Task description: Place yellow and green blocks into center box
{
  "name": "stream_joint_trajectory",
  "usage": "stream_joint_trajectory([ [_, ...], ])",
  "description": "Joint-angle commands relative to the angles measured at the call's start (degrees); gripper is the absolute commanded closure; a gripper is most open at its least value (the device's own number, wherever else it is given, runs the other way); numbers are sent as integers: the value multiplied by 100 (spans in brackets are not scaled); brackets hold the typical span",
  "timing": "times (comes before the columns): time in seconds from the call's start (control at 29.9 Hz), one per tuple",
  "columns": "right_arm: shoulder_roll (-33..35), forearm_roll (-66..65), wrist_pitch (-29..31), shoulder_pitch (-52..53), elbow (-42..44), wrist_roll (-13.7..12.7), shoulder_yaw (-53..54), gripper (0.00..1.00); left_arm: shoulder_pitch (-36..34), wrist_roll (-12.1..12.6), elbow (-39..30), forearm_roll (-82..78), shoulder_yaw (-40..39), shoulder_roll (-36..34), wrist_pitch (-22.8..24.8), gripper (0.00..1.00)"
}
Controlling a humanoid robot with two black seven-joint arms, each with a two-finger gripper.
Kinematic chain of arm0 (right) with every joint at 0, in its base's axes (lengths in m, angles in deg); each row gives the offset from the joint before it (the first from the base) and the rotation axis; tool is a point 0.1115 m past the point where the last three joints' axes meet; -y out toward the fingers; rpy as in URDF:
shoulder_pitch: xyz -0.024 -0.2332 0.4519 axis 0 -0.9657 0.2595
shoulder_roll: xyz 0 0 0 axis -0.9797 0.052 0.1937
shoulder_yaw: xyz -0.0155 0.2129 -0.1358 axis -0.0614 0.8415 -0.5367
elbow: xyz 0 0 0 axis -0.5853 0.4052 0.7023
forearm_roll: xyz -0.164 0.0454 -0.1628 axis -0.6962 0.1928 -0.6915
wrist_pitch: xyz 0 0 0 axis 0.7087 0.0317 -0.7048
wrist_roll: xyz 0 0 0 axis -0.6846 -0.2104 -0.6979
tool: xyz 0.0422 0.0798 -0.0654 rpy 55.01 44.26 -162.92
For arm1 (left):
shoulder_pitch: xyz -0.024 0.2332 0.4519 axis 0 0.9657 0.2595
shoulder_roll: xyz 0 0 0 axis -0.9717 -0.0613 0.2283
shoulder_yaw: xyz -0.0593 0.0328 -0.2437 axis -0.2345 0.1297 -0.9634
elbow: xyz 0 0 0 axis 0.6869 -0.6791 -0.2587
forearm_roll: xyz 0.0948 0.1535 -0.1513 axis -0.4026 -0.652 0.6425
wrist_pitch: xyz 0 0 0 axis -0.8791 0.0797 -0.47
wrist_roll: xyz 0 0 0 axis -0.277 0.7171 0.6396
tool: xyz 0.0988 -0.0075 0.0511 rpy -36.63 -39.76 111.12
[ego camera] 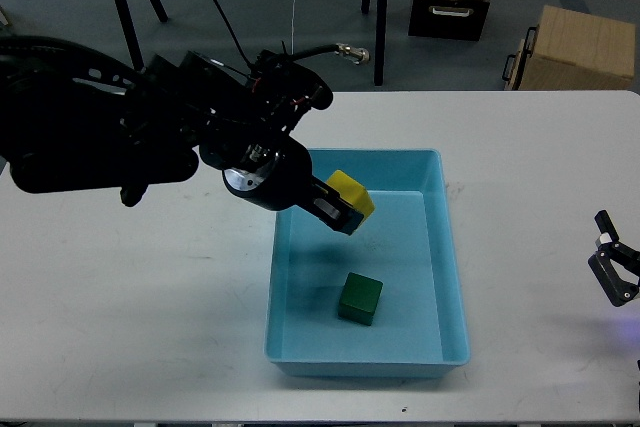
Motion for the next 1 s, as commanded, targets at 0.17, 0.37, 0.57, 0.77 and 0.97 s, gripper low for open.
stream_joint_trajectory([
  [0.17,1,-2,0,-12,1,-1,5,0,176,-266,169,374,4,370,-1,9],
  [0.37,1,-2,0,-12,1,-1,5,0,185,-398,273,383,30,125,-1,3],
  [0.57,19,-2,0,-3,1,-1,-39,0,324,-671,608,726,-1021,-762,-1,3],
  [0.77,1,-2,9,14,1,-1,-83,0,1518,-671,608,1217,-3596,-1273,-1,3],
  [0.97,19,-2,18,50,-25,-1,-56,0,2960,-732,757,2210,-5671,-1282,-1,1],
])
